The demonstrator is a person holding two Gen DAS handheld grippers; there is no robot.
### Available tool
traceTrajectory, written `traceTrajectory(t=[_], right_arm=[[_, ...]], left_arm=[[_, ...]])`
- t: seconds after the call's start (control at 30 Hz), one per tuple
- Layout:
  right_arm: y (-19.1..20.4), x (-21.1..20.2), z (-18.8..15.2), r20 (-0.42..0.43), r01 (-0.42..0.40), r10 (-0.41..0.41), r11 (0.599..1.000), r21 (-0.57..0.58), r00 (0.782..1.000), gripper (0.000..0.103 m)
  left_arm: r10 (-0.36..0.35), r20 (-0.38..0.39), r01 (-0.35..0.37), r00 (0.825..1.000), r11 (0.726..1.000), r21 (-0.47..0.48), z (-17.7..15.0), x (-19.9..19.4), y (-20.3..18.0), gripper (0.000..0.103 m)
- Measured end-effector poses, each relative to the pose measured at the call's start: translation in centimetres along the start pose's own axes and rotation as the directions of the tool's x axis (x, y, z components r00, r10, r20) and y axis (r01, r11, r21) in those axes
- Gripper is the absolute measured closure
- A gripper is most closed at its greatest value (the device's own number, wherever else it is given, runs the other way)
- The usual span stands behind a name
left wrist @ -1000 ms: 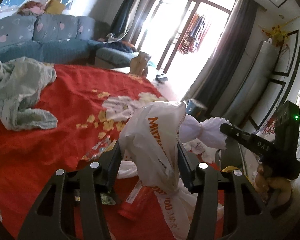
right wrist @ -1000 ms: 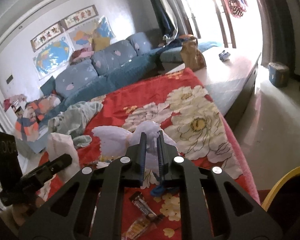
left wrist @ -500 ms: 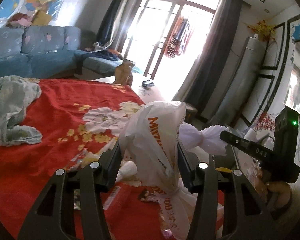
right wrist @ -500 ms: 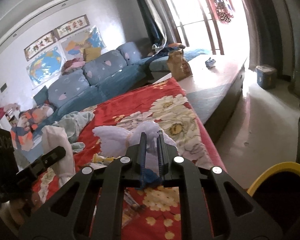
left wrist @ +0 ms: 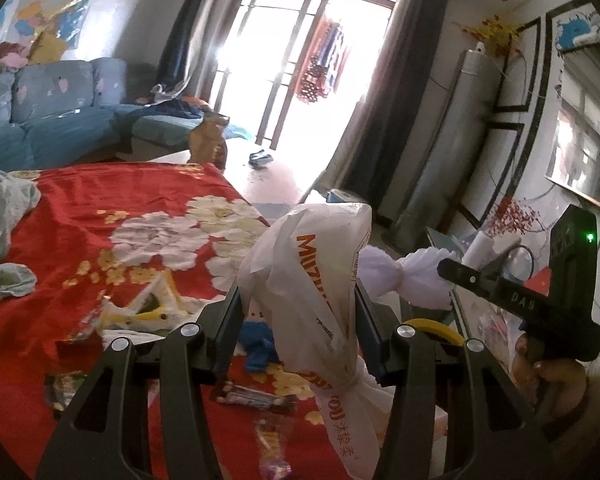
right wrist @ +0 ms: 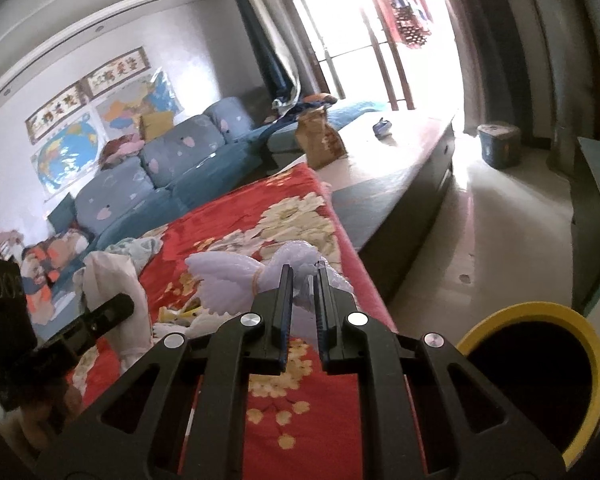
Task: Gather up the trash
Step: 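Carry the white bag and tissue over the bin with both tools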
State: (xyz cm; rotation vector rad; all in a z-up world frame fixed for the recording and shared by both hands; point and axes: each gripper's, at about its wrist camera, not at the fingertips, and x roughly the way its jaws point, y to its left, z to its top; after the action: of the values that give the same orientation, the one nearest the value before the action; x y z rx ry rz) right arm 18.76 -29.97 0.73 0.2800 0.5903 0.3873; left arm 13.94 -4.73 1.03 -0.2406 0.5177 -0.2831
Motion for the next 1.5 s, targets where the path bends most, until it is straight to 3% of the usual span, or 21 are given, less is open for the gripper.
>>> traceTrajectory(t=[0.77, 1.5], right_arm=[[-7.7, -4.8, -1.7, 0.053, 0.225, -0.23, 0.971, 0.08, 0.972, 0.096], [-16.0, -7.5, -4.9, -0.011, 0.426, -0.433, 0.882, 0.2, 0.902, 0.096]], left_arm=[[-0.099, -0.06, 0.106, 0.993, 0.987, 0.119, -1.7, 3.3, -7.4, 0.054], [-0.157, -0.152, 0.187, 0.976, 0.961, 0.206, -4.3, 8.2, -14.0, 0.054]])
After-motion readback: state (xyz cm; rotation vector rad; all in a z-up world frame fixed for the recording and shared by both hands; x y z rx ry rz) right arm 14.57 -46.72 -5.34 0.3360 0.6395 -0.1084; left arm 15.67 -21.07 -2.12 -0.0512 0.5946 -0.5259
